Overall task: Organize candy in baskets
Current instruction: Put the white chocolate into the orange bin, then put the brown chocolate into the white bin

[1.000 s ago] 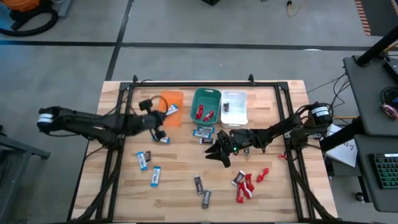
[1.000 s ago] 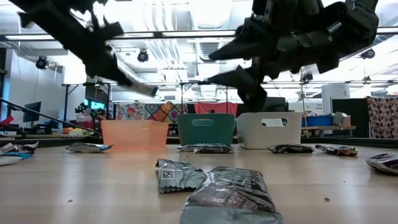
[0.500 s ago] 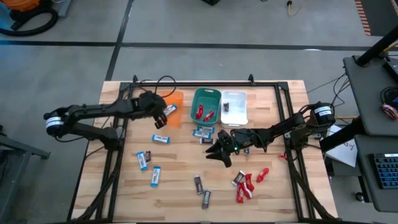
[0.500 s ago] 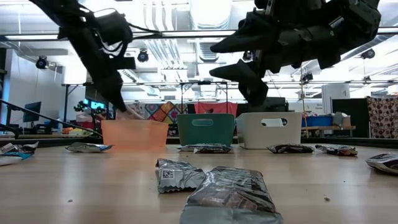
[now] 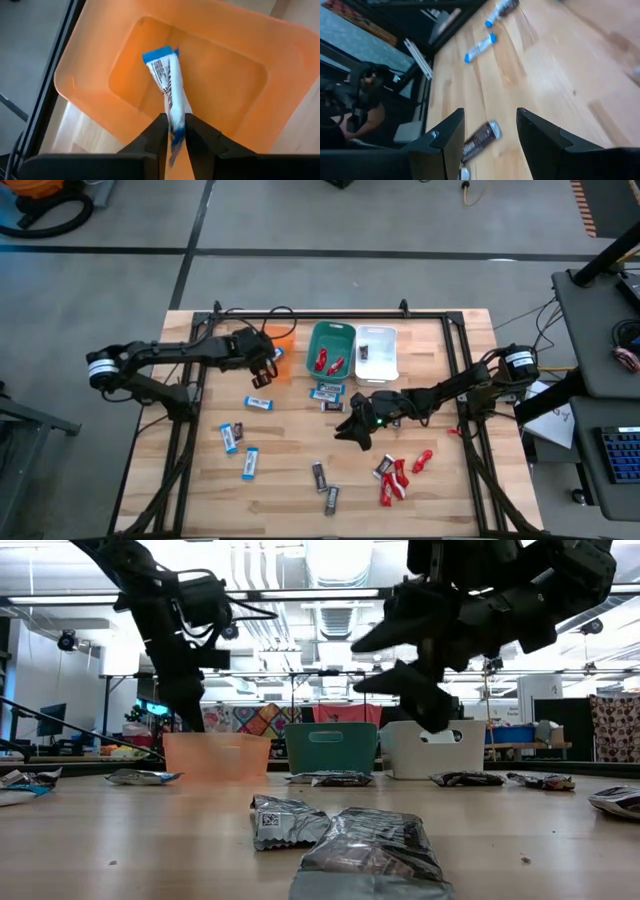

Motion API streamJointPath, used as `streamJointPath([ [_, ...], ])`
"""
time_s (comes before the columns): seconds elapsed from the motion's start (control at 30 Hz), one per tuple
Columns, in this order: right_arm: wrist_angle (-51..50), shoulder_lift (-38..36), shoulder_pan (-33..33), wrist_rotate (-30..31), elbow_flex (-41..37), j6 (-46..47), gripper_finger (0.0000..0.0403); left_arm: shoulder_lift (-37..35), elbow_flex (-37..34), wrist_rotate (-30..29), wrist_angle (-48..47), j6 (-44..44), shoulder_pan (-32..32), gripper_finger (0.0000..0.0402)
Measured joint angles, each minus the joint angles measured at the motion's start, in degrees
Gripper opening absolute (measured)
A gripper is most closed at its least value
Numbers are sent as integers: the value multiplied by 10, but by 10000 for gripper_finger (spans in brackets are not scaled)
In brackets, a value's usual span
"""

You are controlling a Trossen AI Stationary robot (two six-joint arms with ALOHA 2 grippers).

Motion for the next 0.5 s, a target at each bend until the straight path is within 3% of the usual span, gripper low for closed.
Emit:
streamJointPath([
  [0.3, -162, 0, 16, -15, 55, 17, 169, -7, 0, -30, 1, 0, 0, 84],
  [0.5, -361, -4, 26, -26, 121, 38, 169, -30, 9, -17, 1, -21, -6, 98],
])
